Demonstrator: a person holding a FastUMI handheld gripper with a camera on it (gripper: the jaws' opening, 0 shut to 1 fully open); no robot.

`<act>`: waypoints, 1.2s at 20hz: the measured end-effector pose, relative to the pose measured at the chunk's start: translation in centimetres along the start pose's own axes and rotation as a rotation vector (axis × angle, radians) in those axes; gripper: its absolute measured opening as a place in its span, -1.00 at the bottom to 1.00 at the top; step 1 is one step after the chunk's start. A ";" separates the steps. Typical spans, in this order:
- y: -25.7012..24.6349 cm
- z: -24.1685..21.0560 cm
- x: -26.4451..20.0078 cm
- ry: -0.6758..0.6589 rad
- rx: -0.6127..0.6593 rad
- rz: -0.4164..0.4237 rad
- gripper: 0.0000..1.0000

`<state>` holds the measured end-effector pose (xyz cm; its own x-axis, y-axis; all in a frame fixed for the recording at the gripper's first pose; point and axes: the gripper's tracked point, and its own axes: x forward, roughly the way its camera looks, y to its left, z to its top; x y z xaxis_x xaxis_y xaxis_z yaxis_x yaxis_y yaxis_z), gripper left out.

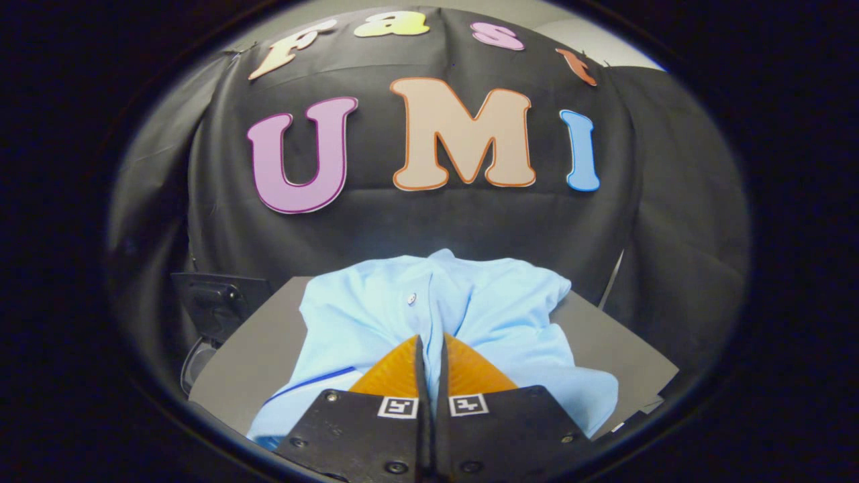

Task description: Put the clothes into the washing machine and then close the washing machine lid.

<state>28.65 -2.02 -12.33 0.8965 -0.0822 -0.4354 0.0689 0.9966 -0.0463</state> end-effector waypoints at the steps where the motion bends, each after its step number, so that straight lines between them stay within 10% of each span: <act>1: 0.0 0.0 -0.1 -0.003 -0.005 -0.002 -0.94; 24: 6.0 3.5 -2.8 -0.082 0.227 0.175 -0.99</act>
<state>28.12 4.26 -8.24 0.9352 0.0831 -0.3443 -0.0019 0.9733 0.2297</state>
